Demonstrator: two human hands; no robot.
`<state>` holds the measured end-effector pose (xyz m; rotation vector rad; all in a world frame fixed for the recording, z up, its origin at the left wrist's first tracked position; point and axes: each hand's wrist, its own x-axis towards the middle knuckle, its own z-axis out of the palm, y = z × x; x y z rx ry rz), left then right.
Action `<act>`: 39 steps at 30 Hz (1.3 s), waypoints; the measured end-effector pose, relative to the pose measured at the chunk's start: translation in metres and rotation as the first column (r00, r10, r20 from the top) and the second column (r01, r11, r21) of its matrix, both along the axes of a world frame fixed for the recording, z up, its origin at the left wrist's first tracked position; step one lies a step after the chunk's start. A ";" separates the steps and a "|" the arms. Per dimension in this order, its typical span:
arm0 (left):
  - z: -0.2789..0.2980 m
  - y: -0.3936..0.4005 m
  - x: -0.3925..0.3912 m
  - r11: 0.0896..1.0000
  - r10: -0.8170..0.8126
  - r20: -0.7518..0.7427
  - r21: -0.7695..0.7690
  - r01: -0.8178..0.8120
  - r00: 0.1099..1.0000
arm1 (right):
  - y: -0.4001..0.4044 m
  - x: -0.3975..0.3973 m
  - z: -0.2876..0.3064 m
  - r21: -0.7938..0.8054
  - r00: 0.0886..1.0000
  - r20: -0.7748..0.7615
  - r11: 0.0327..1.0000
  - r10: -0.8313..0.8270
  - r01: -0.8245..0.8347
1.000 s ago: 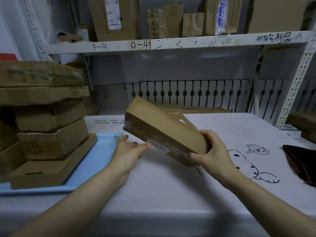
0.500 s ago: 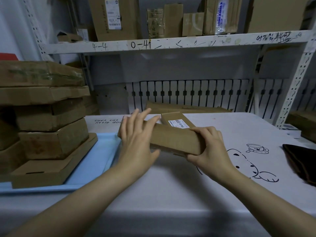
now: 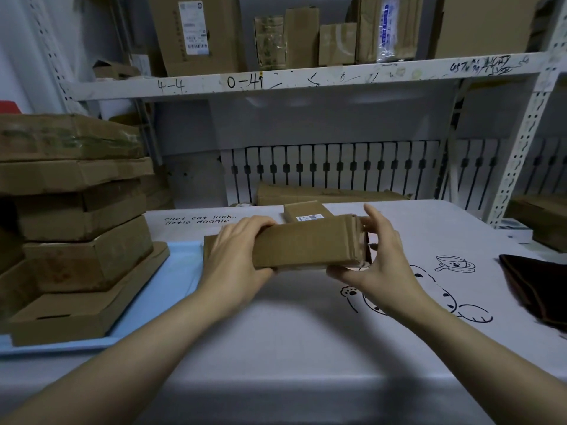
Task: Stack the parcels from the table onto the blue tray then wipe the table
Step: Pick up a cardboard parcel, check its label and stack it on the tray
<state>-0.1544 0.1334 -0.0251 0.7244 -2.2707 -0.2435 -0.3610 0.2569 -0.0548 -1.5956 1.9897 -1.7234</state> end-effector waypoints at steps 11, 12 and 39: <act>-0.012 -0.005 0.009 0.841 -0.256 -0.245 0.420 0.340 0.935 | 0.010 -0.003 -0.002 0.059 0.932 0.296 0.970 0.210 -0.237; -0.012 -0.004 0.009 0.821 -0.266 -0.255 0.446 0.357 0.930 | 0.010 -0.001 -0.001 0.074 0.930 0.288 0.963 0.229 -0.260; -0.022 -0.012 0.004 0.748 -0.131 -0.332 0.585 0.313 0.934 | 0.005 0.019 0.015 0.039 0.933 0.270 0.965 0.239 -0.258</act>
